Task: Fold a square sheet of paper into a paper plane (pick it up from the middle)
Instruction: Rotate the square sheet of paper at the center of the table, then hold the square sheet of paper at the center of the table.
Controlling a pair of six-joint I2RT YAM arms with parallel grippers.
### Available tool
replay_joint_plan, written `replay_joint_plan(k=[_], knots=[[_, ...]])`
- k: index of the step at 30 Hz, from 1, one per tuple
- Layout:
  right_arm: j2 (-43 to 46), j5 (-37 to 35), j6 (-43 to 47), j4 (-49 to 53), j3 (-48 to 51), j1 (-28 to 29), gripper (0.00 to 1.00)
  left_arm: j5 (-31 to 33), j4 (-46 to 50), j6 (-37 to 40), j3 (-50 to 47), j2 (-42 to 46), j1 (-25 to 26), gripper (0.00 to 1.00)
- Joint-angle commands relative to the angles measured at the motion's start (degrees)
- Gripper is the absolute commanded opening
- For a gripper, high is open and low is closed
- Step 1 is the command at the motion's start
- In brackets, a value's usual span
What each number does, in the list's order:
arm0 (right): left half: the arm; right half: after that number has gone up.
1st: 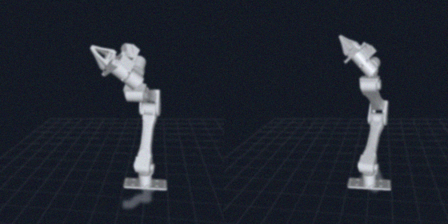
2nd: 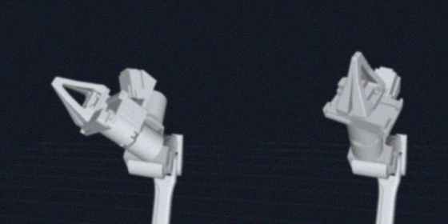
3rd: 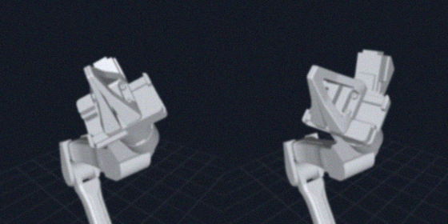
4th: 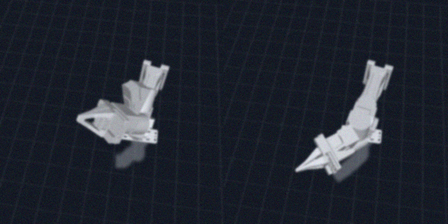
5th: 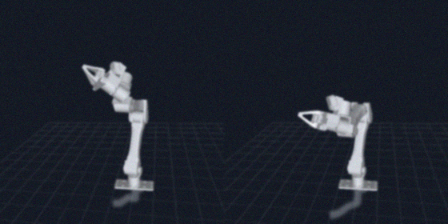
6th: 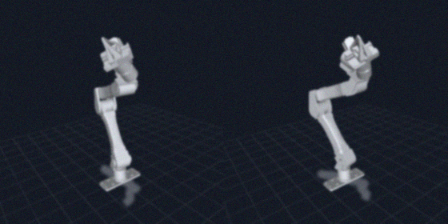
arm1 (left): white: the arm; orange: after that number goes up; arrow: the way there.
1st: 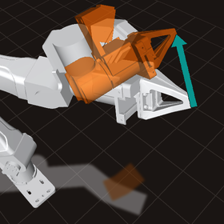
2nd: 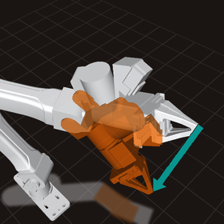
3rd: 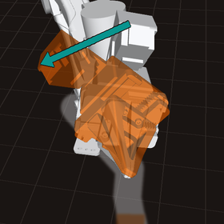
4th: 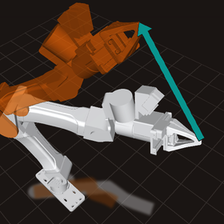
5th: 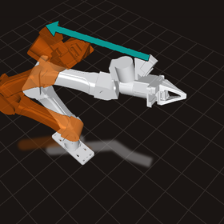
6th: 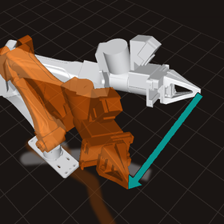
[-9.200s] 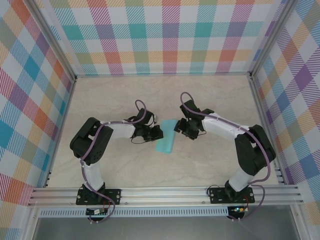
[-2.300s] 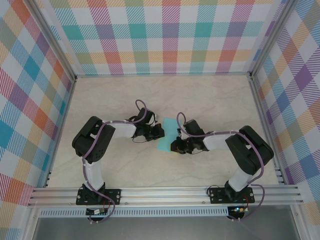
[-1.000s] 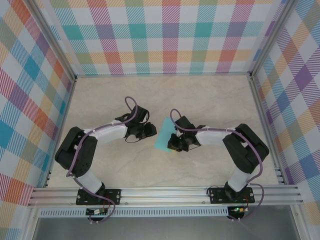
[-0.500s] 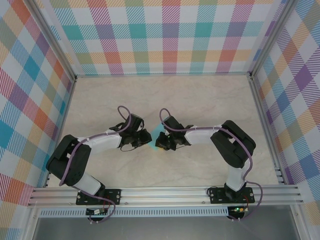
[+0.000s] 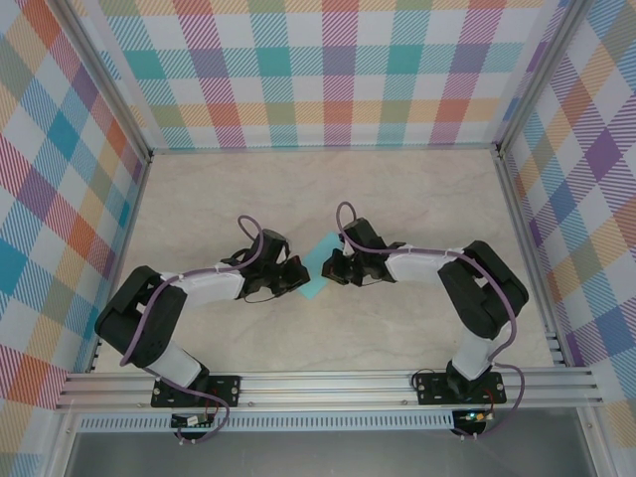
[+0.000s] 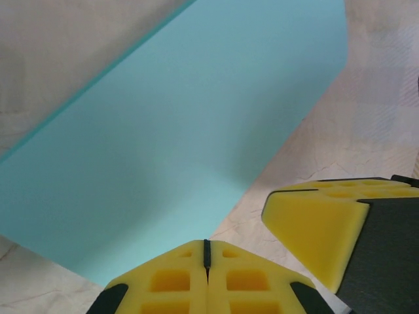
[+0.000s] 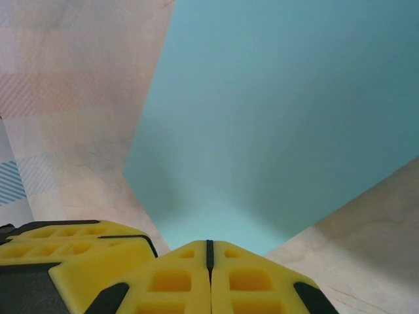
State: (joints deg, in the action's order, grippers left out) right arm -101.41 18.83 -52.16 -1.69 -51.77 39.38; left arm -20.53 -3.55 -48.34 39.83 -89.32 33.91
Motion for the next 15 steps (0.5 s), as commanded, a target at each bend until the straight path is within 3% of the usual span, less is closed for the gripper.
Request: replay_joint_plan(k=[1, 15], knots=[[-2.7, 3.4, 1.7, -1.7, -2.0, 0.0, 0.00, -1.7, -2.3, -1.5, -1.1, -1.2, 1.3, 0.00], [-5.9, 4.3, 1.4, -2.6, -1.7, 0.0, 0.00, -2.5, -2.9, -2.3, -1.2, -5.6, 2.4, 0.00]])
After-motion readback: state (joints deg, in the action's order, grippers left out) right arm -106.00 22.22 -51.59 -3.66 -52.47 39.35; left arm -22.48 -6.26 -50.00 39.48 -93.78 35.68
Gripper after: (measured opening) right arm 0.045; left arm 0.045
